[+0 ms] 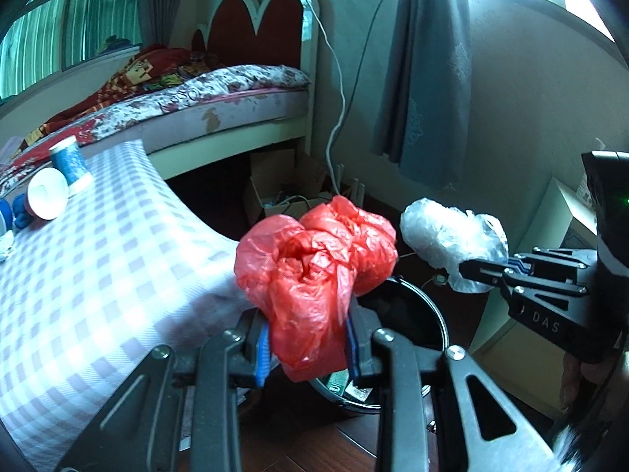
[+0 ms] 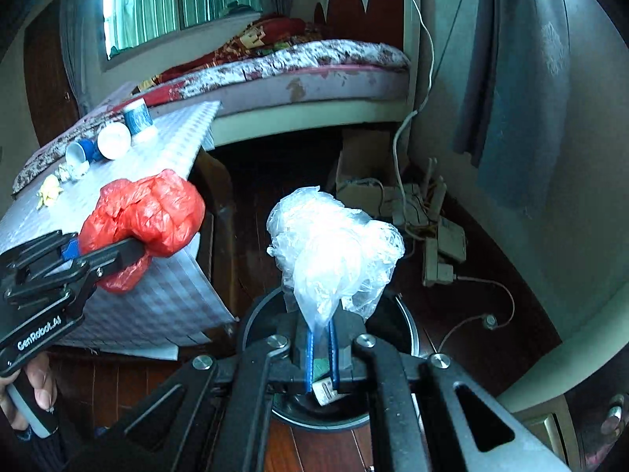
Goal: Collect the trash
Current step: 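Carry the red bag with left tool while right tool carries the clear bag to the bin, then open both tools to drop the red and clear bags into the bin, then move both tools back over the bed toward the cups and cloths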
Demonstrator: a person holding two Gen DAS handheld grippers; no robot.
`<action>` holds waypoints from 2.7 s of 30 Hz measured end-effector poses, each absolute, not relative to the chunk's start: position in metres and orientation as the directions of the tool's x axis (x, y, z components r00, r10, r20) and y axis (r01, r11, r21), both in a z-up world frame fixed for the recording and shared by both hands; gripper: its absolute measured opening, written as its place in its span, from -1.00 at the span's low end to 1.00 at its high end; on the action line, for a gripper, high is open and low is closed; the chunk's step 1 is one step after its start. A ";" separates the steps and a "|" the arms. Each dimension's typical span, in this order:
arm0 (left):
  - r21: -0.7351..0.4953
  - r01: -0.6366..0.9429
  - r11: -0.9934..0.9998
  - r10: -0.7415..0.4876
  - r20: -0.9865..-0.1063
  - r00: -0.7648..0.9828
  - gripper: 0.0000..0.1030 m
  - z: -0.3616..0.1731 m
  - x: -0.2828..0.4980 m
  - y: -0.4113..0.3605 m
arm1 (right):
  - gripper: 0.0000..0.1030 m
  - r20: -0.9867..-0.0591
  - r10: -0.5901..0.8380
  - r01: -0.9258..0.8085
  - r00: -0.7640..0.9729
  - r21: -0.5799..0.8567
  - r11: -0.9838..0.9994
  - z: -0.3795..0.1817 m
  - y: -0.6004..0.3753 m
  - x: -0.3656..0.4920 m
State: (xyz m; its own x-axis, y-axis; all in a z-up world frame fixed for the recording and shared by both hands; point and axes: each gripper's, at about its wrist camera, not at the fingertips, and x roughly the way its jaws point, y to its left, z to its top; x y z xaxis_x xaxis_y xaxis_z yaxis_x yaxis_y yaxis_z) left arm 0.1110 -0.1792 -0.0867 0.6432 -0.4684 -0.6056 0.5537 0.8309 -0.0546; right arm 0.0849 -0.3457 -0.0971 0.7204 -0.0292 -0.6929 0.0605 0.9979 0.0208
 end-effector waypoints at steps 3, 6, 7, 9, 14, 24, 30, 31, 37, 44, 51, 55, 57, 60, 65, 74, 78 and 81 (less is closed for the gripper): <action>-0.068 0.589 0.805 -0.504 -0.603 0.619 -0.41 -0.096 0.112 -0.189 | -0.88 -0.711 -0.025 0.061 0.703 0.025 0.998 -0.106 -0.353 0.085; -0.074 0.615 0.785 -0.522 -0.613 0.593 -0.41 -0.105 0.115 -0.199 | -0.88 -0.728 -0.023 0.070 0.685 0.035 0.997 -0.116 -0.361 0.089; -0.073 0.623 0.779 -0.525 -0.618 0.585 -0.41 -0.108 0.117 -0.202 | -0.88 -0.734 -0.024 0.072 0.679 0.034 0.997 -0.119 -0.360 0.091; -0.066 0.629 0.775 -0.517 -0.638 0.571 -0.41 -0.115 0.121 -0.207 | -0.88 -0.752 -0.020 0.072 0.659 0.037 0.997 -0.129 -0.363 0.094; -0.070 0.632 0.771 -0.502 -0.677 0.538 -0.41 -0.128 0.130 -0.215 | -0.88 -0.784 -0.010 0.055 0.620 0.031 0.998 -0.145 -0.364 0.101; -0.122 0.649 0.751 -0.515 -0.722 0.461 -0.36 -0.151 0.143 -0.227 | -0.88 -0.819 0.020 0.022 0.573 0.039 0.999 -0.167 -0.366 0.117; -0.152 0.573 0.805 -0.479 -0.736 0.479 0.70 -0.164 0.149 -0.217 | 0.67 -0.875 -0.060 0.097 0.479 -0.015 0.995 -0.198 -0.382 0.129; -0.148 0.552 0.821 -0.461 -0.742 0.487 0.80 -0.166 0.150 -0.215 | 0.78 -0.878 -0.069 0.117 0.474 -0.015 0.993 -0.199 -0.386 0.128; -0.101 0.526 0.845 -0.419 -0.737 0.531 0.99 -0.168 0.147 -0.212 | 0.98 -0.876 -0.096 0.118 0.473 -0.045 0.992 -0.199 -0.384 0.125; -0.083 0.524 0.848 -0.411 -0.726 0.551 0.99 -0.167 0.146 -0.209 | 0.98 -0.873 -0.107 0.106 0.477 -0.064 0.992 -0.199 -0.379 0.123; -0.073 0.523 0.850 -0.408 -0.719 0.562 0.99 -0.163 0.143 -0.203 | 0.98 -0.860 -0.109 0.116 0.499 -0.059 0.991 -0.190 -0.379 0.121; -0.067 0.523 0.850 -0.403 -0.721 0.564 0.99 -0.161 0.141 -0.202 | 0.98 -0.853 -0.115 0.094 0.510 -0.078 0.993 -0.185 -0.372 0.119; -0.067 0.523 0.850 -0.404 -0.719 0.566 0.99 -0.159 0.139 -0.200 | 0.98 -0.852 -0.113 0.091 0.511 -0.078 0.993 -0.183 -0.369 0.117; -0.064 0.518 0.853 -0.402 -0.713 0.574 0.99 -0.155 0.137 -0.197 | 0.98 -0.848 -0.116 0.090 0.518 -0.080 0.993 -0.179 -0.368 0.116; -0.058 0.509 0.859 -0.398 -0.702 0.591 0.99 -0.147 0.133 -0.190 | 0.98 -0.838 -0.121 0.092 0.533 -0.085 0.992 -0.169 -0.365 0.112; -0.052 0.473 0.880 -0.384 -0.663 0.643 0.99 -0.122 0.122 -0.171 | 0.98 -0.793 -0.105 0.078 0.600 -0.073 0.994 -0.136 -0.348 0.105; -0.036 0.446 0.894 -0.358 -0.655 0.666 0.99 -0.111 0.120 -0.158 | 0.98 -0.767 -0.088 0.058 0.636 -0.066 0.996 -0.119 -0.335 0.105; -0.037 0.422 0.906 -0.346 -0.638 0.688 0.99 -0.100 0.117 -0.146 | 0.98 -0.748 -0.068 0.036 0.660 -0.058 0.998 -0.108 -0.321 0.106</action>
State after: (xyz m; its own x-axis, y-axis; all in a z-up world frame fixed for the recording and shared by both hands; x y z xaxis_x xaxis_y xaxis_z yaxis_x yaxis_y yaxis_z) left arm 0.1173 -0.1458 -0.0995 0.6878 -0.3462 -0.6380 0.4216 0.9060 -0.0372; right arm 0.1064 -0.3213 -0.1075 0.6597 -0.0678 -0.7485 0.0363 0.9976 -0.0583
